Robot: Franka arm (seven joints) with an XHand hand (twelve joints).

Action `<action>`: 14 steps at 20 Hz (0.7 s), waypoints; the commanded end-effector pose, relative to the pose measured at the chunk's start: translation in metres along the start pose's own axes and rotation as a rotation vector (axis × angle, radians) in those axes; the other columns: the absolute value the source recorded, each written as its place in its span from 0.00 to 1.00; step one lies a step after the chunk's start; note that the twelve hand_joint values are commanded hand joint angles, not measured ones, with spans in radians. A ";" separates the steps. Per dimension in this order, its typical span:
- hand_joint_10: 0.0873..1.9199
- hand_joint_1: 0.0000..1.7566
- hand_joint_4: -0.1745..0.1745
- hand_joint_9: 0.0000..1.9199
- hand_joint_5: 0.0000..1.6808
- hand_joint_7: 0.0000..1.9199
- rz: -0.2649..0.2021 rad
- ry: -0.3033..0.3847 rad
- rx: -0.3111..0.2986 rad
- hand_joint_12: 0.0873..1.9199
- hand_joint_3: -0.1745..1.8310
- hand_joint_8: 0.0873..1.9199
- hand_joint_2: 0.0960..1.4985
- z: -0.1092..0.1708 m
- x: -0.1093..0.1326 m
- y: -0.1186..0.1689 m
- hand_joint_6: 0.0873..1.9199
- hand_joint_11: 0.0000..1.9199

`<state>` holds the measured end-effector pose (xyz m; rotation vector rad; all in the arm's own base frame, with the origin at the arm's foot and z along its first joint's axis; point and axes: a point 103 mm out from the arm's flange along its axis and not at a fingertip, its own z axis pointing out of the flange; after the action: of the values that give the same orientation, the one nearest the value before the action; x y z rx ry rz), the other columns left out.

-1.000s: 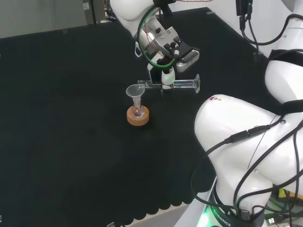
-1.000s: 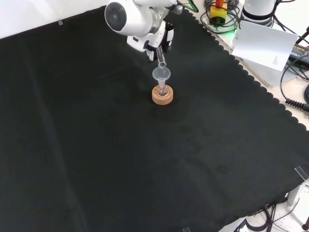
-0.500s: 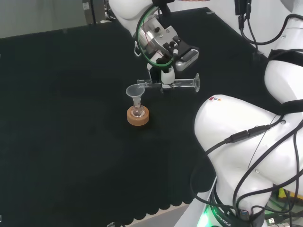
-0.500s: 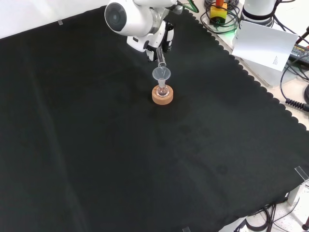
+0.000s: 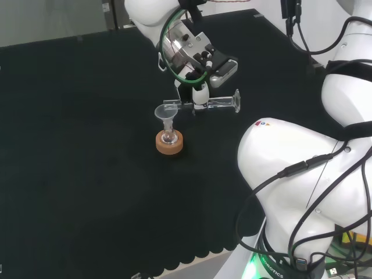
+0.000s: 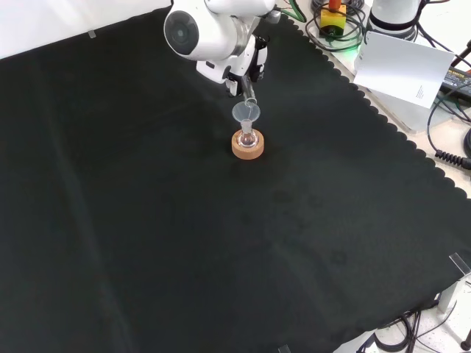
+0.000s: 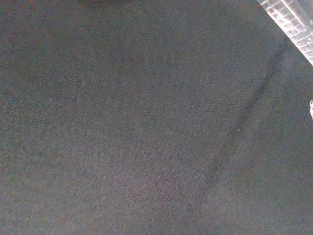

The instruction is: Pour the water from the graduated cylinder into the round-bottom flask.

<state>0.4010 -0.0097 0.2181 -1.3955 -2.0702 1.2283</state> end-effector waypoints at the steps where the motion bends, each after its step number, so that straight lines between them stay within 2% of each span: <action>1: 0.02 0.71 0.00 0.72 0.53 0.48 0.031 0.016 0.031 0.41 0.09 0.56 0.75 0.005 -0.009 -0.003 0.56 0.60; 5: 0.02 0.71 0.00 0.72 0.53 0.48 0.027 0.021 0.037 0.41 0.09 0.56 0.75 0.002 -0.004 -0.002 0.56 0.60; 10: 0.01 0.71 0.00 0.72 0.53 0.48 0.005 0.029 0.026 0.41 0.09 0.56 0.75 0.006 -0.014 -0.006 0.56 0.60; 14: 0.01 0.71 0.00 0.72 0.53 0.48 0.011 0.022 0.037 0.41 0.09 0.56 0.75 0.006 -0.015 -0.006 0.56 0.60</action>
<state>0.4008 -0.0172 0.2206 -1.3991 -2.0367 1.2388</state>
